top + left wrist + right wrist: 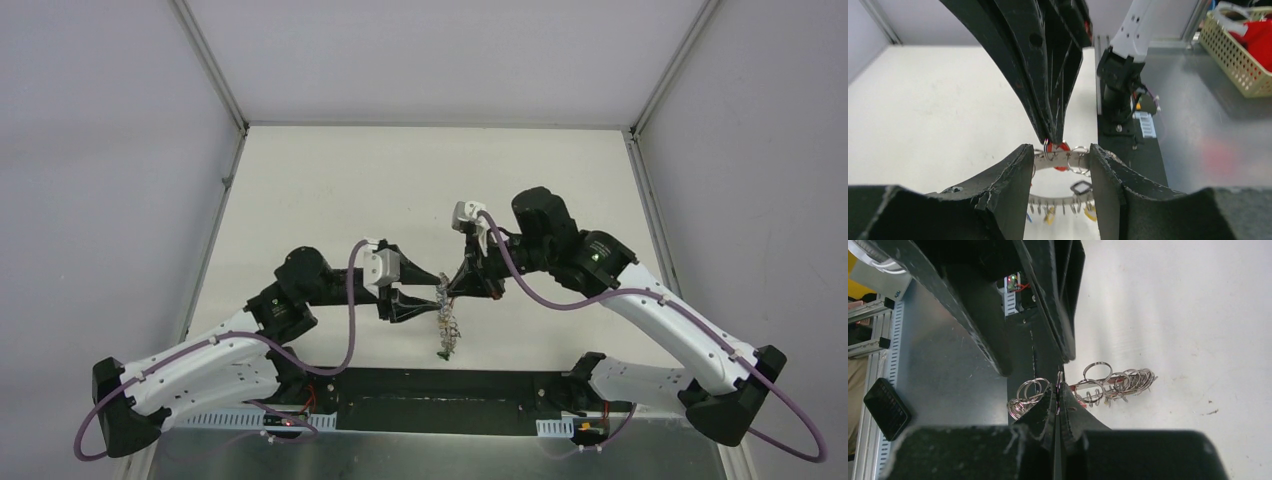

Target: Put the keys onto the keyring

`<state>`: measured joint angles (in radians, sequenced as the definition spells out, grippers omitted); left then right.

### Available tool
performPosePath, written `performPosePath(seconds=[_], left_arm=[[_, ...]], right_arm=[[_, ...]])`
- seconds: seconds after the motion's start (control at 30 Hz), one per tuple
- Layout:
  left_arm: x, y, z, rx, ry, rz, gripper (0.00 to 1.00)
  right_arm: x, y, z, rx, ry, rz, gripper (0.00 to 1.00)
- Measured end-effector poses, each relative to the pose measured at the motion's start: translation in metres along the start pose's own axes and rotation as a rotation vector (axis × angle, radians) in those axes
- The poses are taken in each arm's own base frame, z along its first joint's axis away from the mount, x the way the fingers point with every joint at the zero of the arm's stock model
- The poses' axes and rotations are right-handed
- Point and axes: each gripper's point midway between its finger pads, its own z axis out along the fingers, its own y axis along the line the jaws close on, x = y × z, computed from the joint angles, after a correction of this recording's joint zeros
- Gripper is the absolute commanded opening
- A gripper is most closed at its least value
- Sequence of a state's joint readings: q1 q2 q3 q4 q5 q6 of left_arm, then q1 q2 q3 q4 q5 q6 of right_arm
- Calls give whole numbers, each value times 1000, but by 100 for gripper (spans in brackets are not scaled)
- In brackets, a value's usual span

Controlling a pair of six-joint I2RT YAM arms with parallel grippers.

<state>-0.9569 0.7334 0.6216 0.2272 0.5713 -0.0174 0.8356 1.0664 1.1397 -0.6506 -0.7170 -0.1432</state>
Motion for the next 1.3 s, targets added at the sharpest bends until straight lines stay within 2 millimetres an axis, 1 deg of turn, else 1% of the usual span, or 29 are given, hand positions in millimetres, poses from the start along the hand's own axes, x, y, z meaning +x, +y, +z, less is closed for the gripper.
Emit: performPosePath(seconds=[0.2,0.3,0.37,0.5,0.7,0.83,0.93,1.07,1.3], left_arm=[[46,5,5,6,181,-60,46],[60,2,5,17,228,-78,46],[65,1,6,23,245,-87,44],[68,0,8,30,250,-91,37],[69,0,19,47,232,-90,25],[73,-2,23,62,239,-103,16],[73,-4,24,68,235,-105,16],[72,-4,25,70,231,-109,24],[66,-5,26,72,211,-101,19]], right_arm=[[11,-5,-2,17,111,39,0],[17,-5,-3,18,149,53,0],[20,-4,-4,15,166,63,0],[25,-3,-5,10,186,77,0],[27,-3,-4,4,200,87,0],[28,-3,-4,3,201,88,0],[28,-2,-4,0,201,90,0],[28,-1,-4,-5,202,92,0],[28,-1,-4,-6,201,92,0]])
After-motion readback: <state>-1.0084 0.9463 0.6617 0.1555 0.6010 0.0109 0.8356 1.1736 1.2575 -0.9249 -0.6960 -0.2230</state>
